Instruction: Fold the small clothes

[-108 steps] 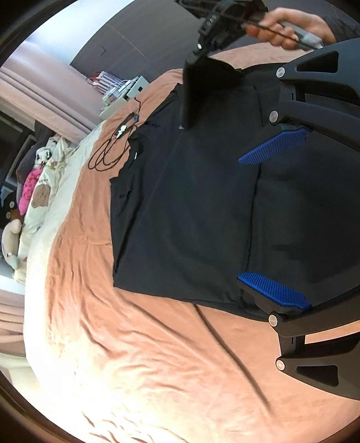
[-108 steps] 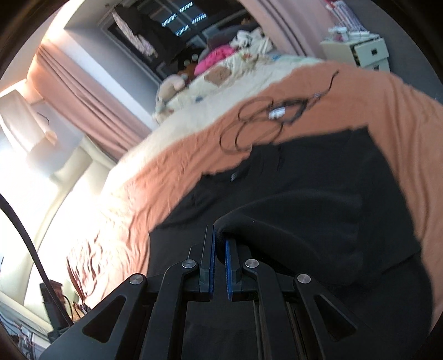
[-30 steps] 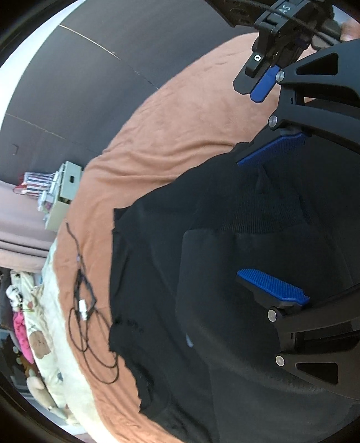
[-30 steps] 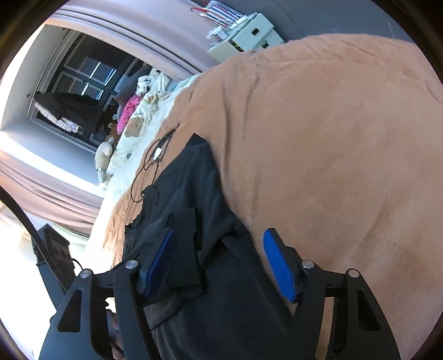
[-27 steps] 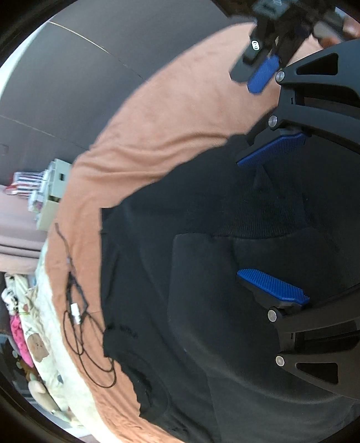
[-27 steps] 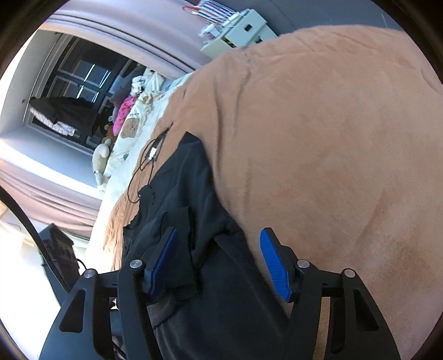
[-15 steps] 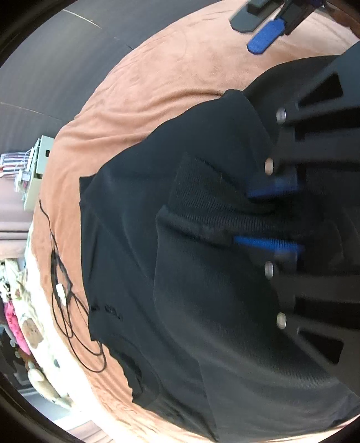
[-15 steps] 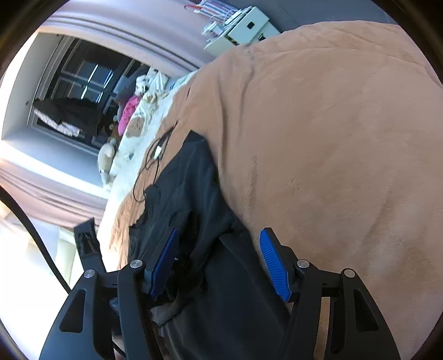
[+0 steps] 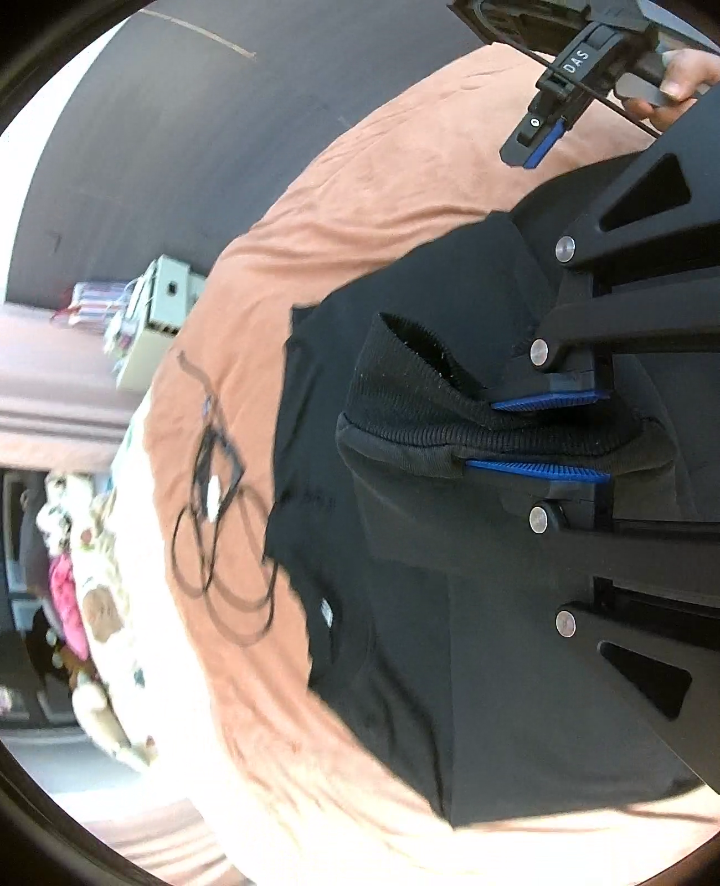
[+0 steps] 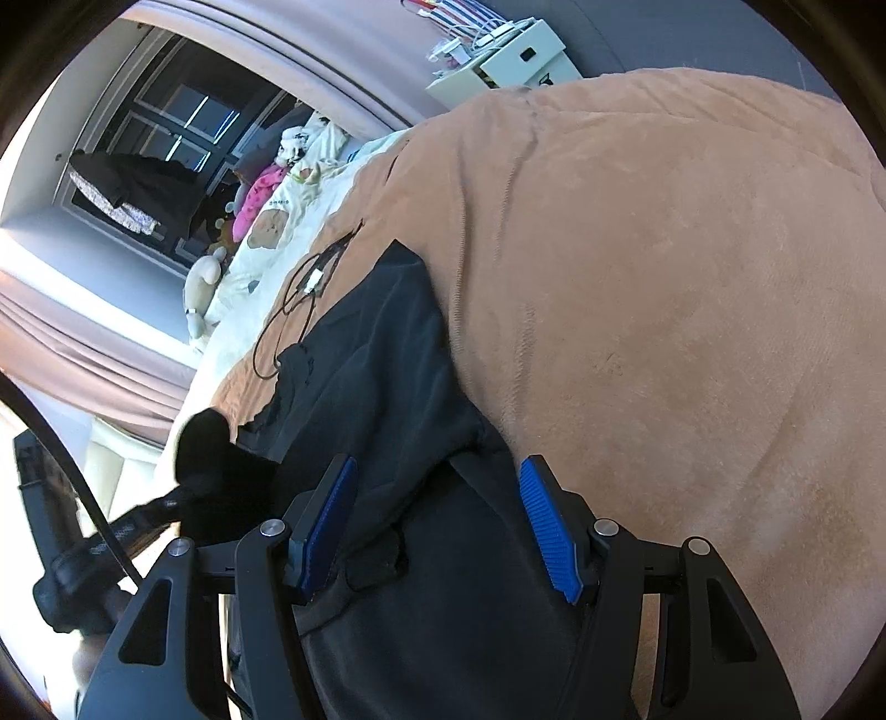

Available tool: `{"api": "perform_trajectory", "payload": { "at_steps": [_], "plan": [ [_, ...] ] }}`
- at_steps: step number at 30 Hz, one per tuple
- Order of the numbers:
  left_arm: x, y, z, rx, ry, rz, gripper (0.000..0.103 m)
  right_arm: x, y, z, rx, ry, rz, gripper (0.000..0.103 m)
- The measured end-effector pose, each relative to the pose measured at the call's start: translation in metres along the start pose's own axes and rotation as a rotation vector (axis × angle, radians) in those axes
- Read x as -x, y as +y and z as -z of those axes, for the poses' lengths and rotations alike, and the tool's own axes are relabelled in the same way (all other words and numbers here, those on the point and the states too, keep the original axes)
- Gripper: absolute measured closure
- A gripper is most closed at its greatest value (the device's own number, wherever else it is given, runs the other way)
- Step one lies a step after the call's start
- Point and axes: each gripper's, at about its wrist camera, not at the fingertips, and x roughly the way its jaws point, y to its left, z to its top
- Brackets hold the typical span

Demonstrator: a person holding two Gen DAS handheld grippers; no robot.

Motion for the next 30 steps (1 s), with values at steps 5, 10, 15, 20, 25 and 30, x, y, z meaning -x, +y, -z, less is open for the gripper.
{"api": "perform_trajectory", "payload": {
  "at_steps": [5,10,15,20,25,30],
  "plan": [
    [0.029,0.043,0.004,0.058,-0.018,-0.061,0.085,-0.003,0.007,0.003,0.023,-0.001,-0.002,0.043],
    [0.049,0.082,0.016,0.126,-0.03,-0.107,0.085,-0.007,0.011,0.004,0.041,0.005,0.009,0.043],
    [0.065,0.112,0.027,0.18,-0.044,-0.142,0.085,-0.011,0.019,0.007,0.063,0.007,0.028,0.043],
    [0.071,0.141,0.042,0.258,-0.049,-0.147,0.085,-0.017,0.021,0.007,0.074,0.024,0.067,0.043],
    [0.049,0.167,0.063,0.328,0.029,-0.157,0.085,-0.023,0.026,0.007,0.091,0.041,0.121,0.043],
    [0.027,0.186,0.083,0.382,0.089,-0.142,0.079,-0.016,0.03,0.001,0.088,0.025,0.111,0.043]
  ]
}}
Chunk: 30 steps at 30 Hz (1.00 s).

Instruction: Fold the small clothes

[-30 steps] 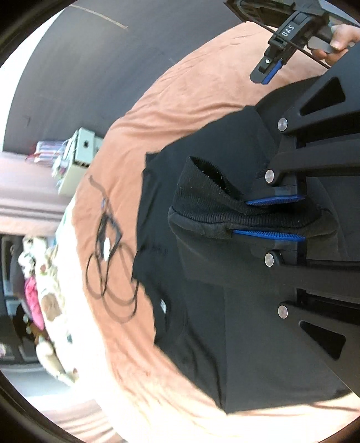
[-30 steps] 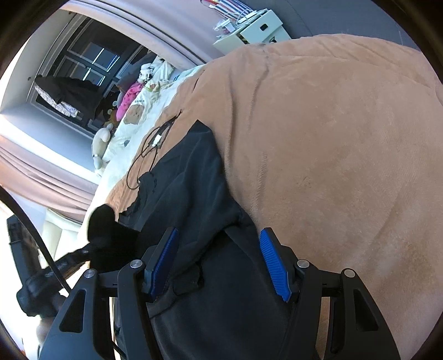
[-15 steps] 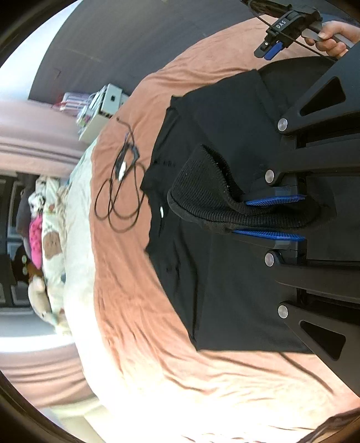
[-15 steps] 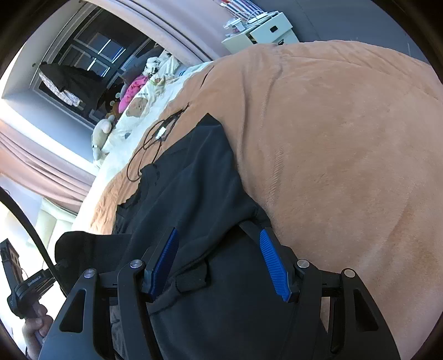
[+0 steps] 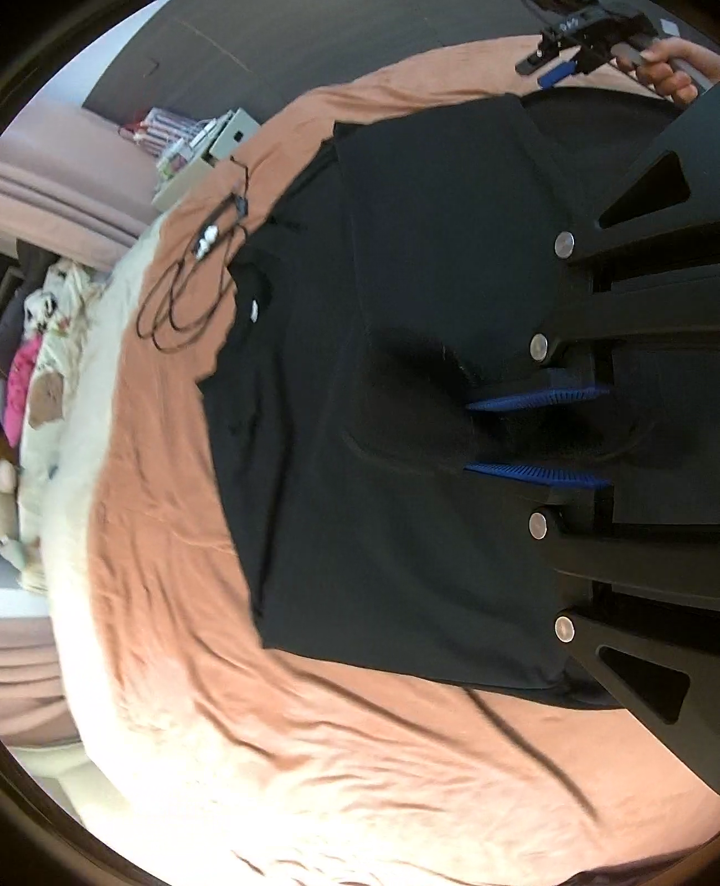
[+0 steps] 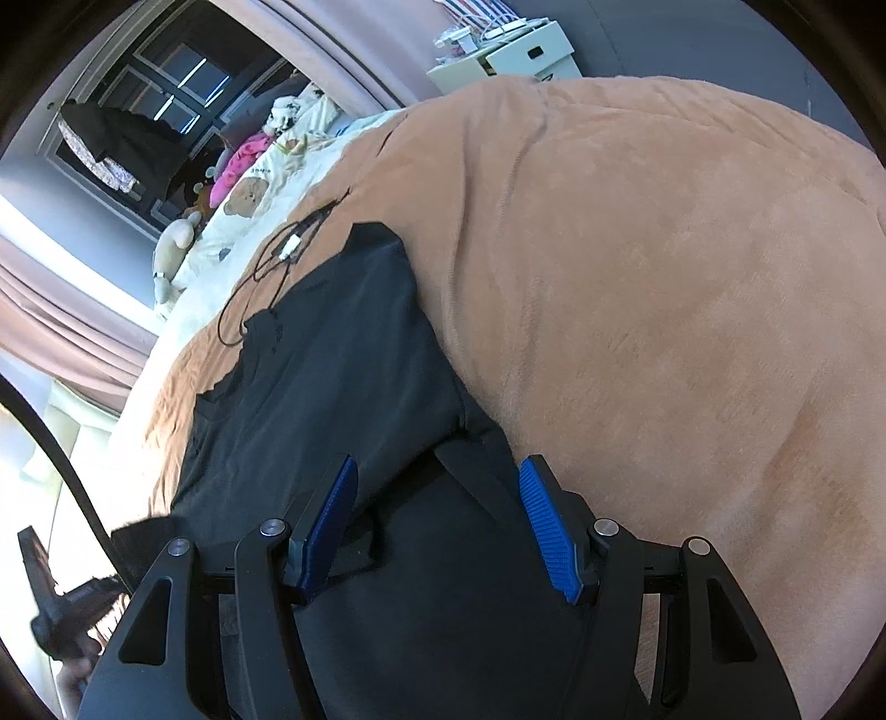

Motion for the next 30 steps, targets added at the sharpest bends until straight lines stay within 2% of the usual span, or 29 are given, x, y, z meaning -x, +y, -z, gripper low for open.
{"api": "perform_trajectory", "payload": {
  "at_steps": [1,3,5,6,14,22,25,26,27,28,30],
  "plan": [
    [-0.002,0.004,0.0,0.007,0.003,0.004,0.076,0.0,-0.001,0.001,-0.001,-0.005,-0.005,0.043],
    [-0.002,0.012,0.001,0.024,-0.005,0.016,0.046,0.001,-0.002,0.0,-0.01,-0.009,-0.02,0.043],
    [0.0,0.021,0.003,0.032,-0.034,0.013,0.031,0.0,-0.006,-0.002,-0.024,-0.011,-0.037,0.043],
    [0.0,0.025,0.003,0.034,-0.042,0.006,0.028,-0.002,-0.008,-0.002,-0.028,-0.013,-0.042,0.043],
    [-0.02,0.059,0.013,0.048,-0.01,-0.038,0.028,-0.013,0.0,-0.006,0.04,-0.024,-0.012,0.043],
    [-0.043,0.074,0.016,0.072,0.02,-0.021,0.028,-0.029,0.007,-0.01,0.097,-0.002,0.046,0.043],
    [-0.052,0.076,0.017,0.084,0.029,-0.021,0.033,-0.035,0.009,-0.011,0.107,0.008,0.058,0.043],
    [-0.056,0.077,0.016,0.086,0.031,-0.023,0.04,-0.036,0.009,-0.013,0.109,0.011,0.06,0.043],
    [-0.059,0.078,0.015,0.09,0.034,-0.023,0.051,-0.038,0.01,-0.013,0.113,0.013,0.064,0.043],
    [-0.061,0.08,0.014,0.096,0.037,-0.016,0.058,-0.04,0.011,-0.013,0.12,0.016,0.072,0.044],
    [-0.065,0.082,0.011,0.114,0.042,0.005,0.084,-0.043,0.013,-0.014,0.132,0.021,0.086,0.045]
  ]
}}
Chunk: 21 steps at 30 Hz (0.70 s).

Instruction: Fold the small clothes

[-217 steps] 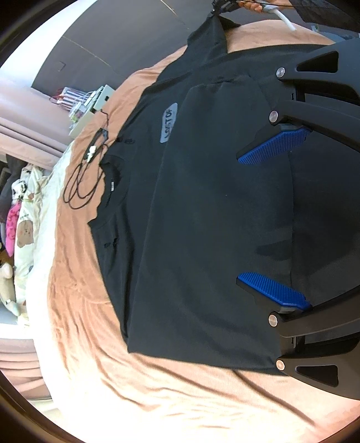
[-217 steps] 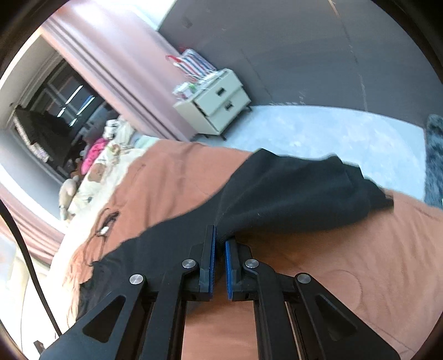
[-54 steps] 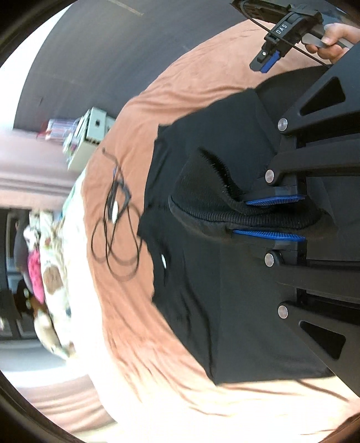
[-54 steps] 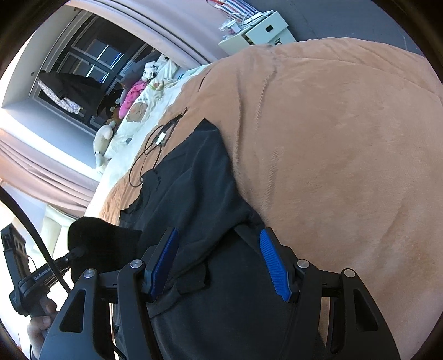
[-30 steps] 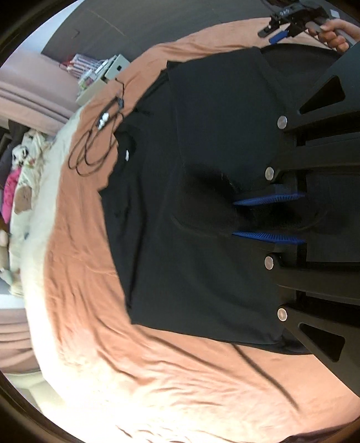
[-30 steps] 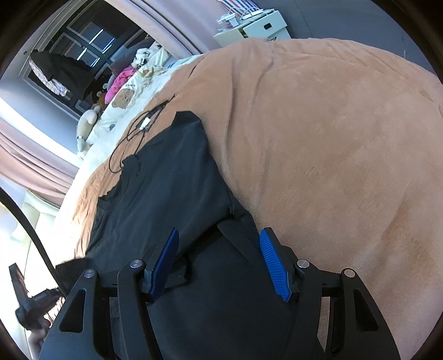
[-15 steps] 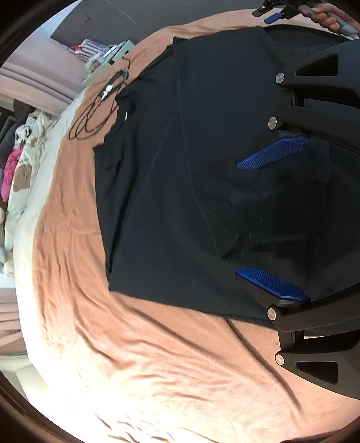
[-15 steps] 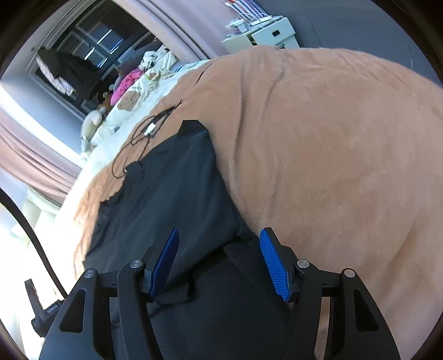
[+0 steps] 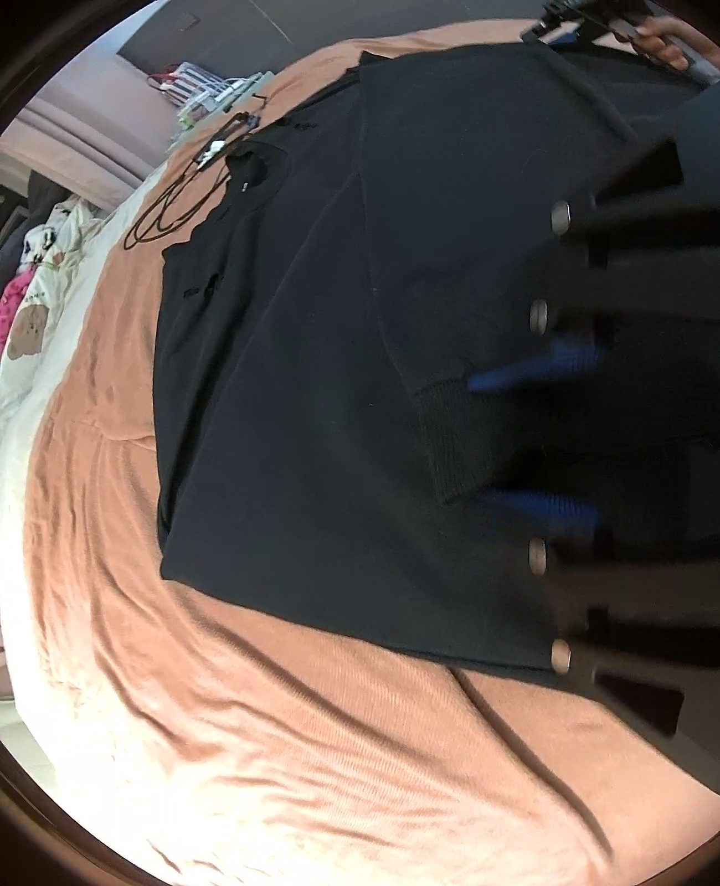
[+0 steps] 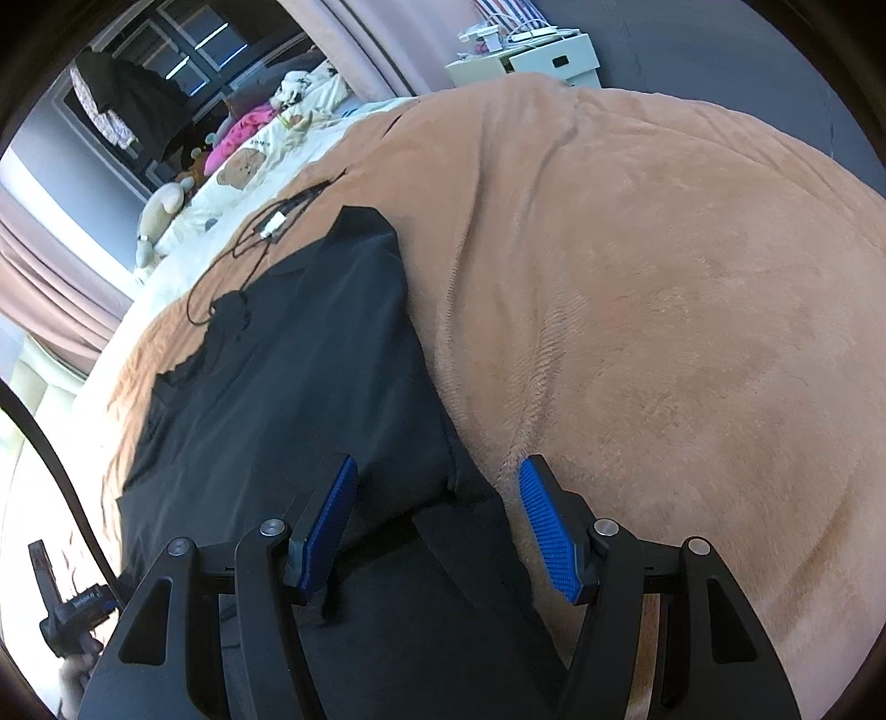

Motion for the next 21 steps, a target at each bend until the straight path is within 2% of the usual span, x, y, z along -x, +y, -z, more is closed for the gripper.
{"api": "perform_trajectory", "payload": {
  "at_steps": [2,6,8,10,13,16,21],
  "plan": [
    [0.001,-0.002,-0.004,-0.004,-0.006,0.006,0.092,-0.003,0.001,-0.002,0.007,0.008,0.013,0.053],
    [0.024,-0.016,-0.013,-0.085,-0.122,-0.048,0.094,-0.002,-0.002,-0.003,-0.003,0.006,0.032,0.066],
    [0.03,-0.018,-0.018,-0.1,-0.147,-0.067,0.095,-0.001,-0.001,-0.003,-0.002,0.006,0.04,0.07],
    [0.028,-0.018,-0.023,-0.096,-0.134,-0.078,0.095,-0.002,0.001,-0.003,-0.001,0.006,0.046,0.07],
    [0.011,-0.015,-0.024,-0.093,-0.075,-0.109,0.094,-0.002,0.003,-0.002,0.002,0.006,0.055,0.07],
    [-0.004,-0.007,-0.02,-0.061,-0.017,-0.111,0.087,-0.001,0.004,-0.004,0.005,0.014,0.06,0.07],
    [0.007,0.007,-0.012,-0.011,-0.032,-0.051,0.059,0.005,0.003,-0.011,-0.016,0.021,0.044,0.07]
  ]
}}
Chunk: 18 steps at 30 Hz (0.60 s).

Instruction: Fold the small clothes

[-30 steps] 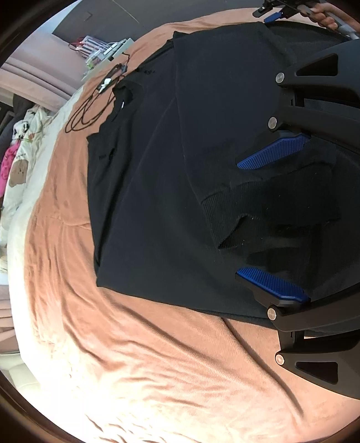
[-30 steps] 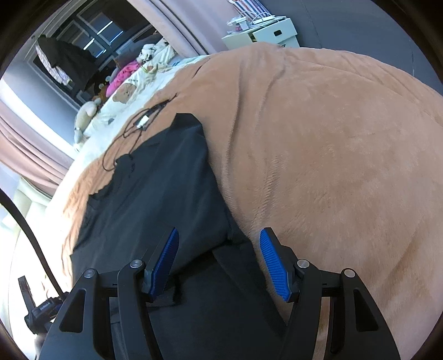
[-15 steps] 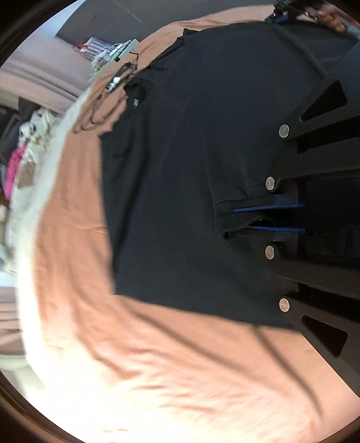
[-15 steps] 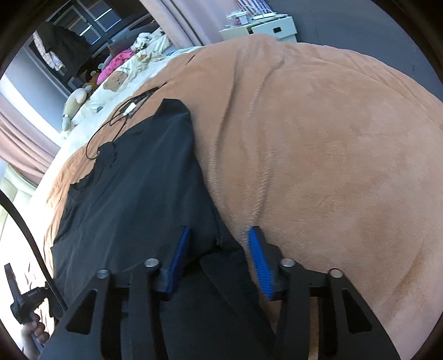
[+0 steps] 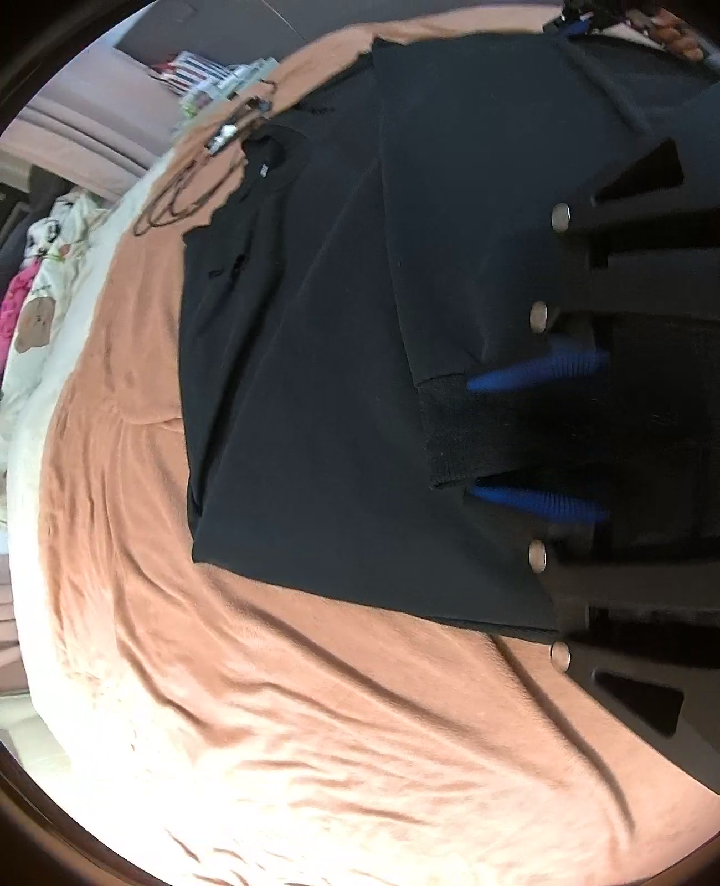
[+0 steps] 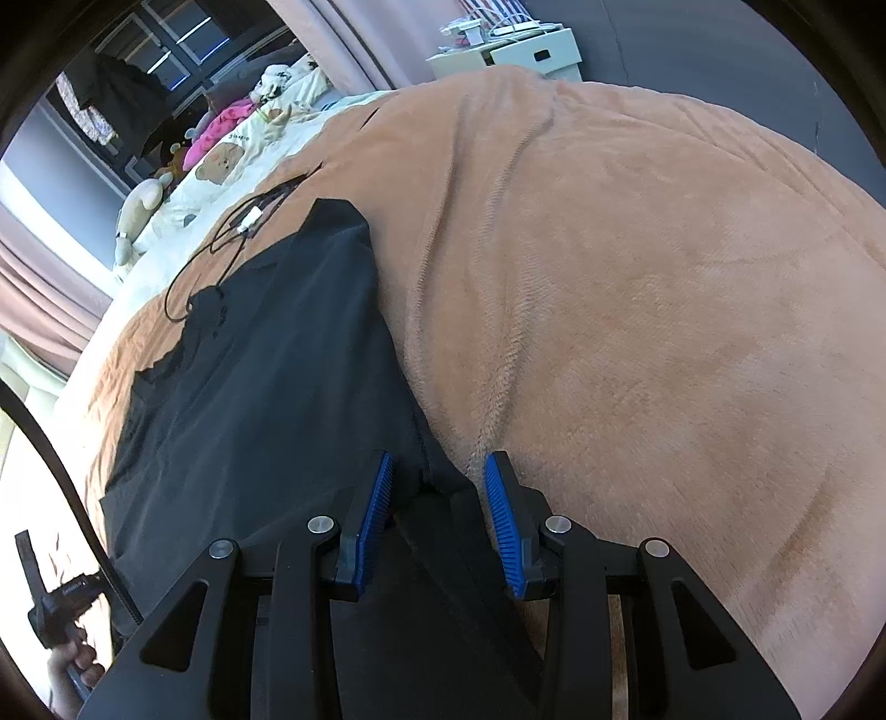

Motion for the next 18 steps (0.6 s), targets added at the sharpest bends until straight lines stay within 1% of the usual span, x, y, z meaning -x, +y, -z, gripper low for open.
{"api": "perform_trajectory", "payload": {
  "at_steps": [2,4,7,8,11,13,14,16,18],
  "plan": [
    [0.007,0.005,0.004,0.006,-0.004,0.009,0.058,0.003,0.001,0.0,0.006,-0.007,0.0,0.07],
    [0.013,0.01,0.011,0.008,0.004,0.034,0.058,0.006,0.004,0.0,0.016,-0.01,-0.001,0.07],
    [0.02,0.009,0.021,-0.005,0.011,0.063,0.058,0.008,0.007,0.002,0.016,-0.009,-0.013,0.07],
    [0.018,0.005,0.023,-0.019,0.017,0.063,0.058,0.009,0.009,0.002,0.019,-0.008,-0.014,0.07],
    [0.01,-0.004,0.035,-0.071,0.071,0.02,0.058,0.011,0.015,0.005,0.037,0.003,-0.003,0.07],
    [0.009,-0.006,0.042,-0.086,0.095,0.007,0.058,0.014,0.016,0.006,0.044,0.007,-0.001,0.069],
    [0.011,-0.005,0.045,-0.091,0.096,0.002,0.058,0.016,0.018,0.004,0.047,0.005,0.005,0.064],
    [0.018,-0.005,0.048,-0.097,0.089,-0.002,0.058,0.023,0.019,0.005,0.06,-0.008,0.04,0.058],
    [0.029,-0.002,0.051,-0.096,0.077,0.0,0.058,0.029,0.023,0.005,0.069,-0.013,0.037,0.058]
  ]
}}
